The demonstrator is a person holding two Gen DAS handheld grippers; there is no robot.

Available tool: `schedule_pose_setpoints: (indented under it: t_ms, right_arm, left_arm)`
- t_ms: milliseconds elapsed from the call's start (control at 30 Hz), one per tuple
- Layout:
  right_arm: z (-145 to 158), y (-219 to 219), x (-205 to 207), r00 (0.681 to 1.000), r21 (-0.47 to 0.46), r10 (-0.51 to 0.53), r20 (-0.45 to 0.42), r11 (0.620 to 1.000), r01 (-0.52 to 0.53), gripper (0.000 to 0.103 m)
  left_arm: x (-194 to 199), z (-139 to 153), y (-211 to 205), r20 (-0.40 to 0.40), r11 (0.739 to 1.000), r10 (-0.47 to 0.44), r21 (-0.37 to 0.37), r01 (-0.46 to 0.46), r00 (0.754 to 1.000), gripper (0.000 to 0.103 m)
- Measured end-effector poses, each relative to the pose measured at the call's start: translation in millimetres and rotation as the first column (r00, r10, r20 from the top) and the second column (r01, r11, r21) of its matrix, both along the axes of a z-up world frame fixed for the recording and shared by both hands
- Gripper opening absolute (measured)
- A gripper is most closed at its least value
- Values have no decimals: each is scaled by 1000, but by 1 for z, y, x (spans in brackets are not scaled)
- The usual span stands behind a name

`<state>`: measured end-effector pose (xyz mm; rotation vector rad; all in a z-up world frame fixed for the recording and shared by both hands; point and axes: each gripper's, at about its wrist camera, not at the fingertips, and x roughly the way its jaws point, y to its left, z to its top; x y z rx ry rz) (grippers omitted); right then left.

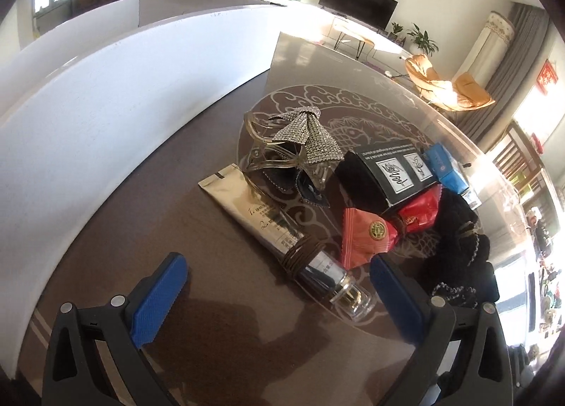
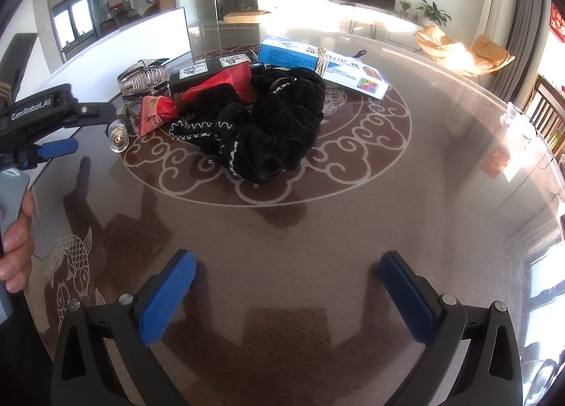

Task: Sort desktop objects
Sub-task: 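Lower the left gripper onto the gold cosmetic tube and close it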

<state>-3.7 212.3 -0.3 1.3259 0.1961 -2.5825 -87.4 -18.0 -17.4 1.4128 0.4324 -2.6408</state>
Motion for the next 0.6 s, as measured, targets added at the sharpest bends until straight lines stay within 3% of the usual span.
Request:
schedule_pose_setpoints:
  t_ms: [67, 233, 467, 600]
  right_arm:
    - [0, 0, 0, 1000, 0, 0, 0, 1000, 0, 103]
    - [0, 0, 0, 1000, 0, 1, 0, 1000, -1, 103]
    - [0, 0, 0, 1000, -1, 1, -1, 1000, -1, 103]
    - [0, 0, 0, 1000, -1, 1, -1, 1000, -1, 103]
  left_arm:
    - [-9, -4, 8, 29, 996, -9, -92, 12, 1000, 103]
    - [6, -10, 4, 58, 976, -94, -194, 104, 994, 103]
    - [13, -9, -13, 42, 967, -160, -195, 165, 986, 103]
    - [10, -10, -13, 23, 973, -111, -199, 113, 994, 103]
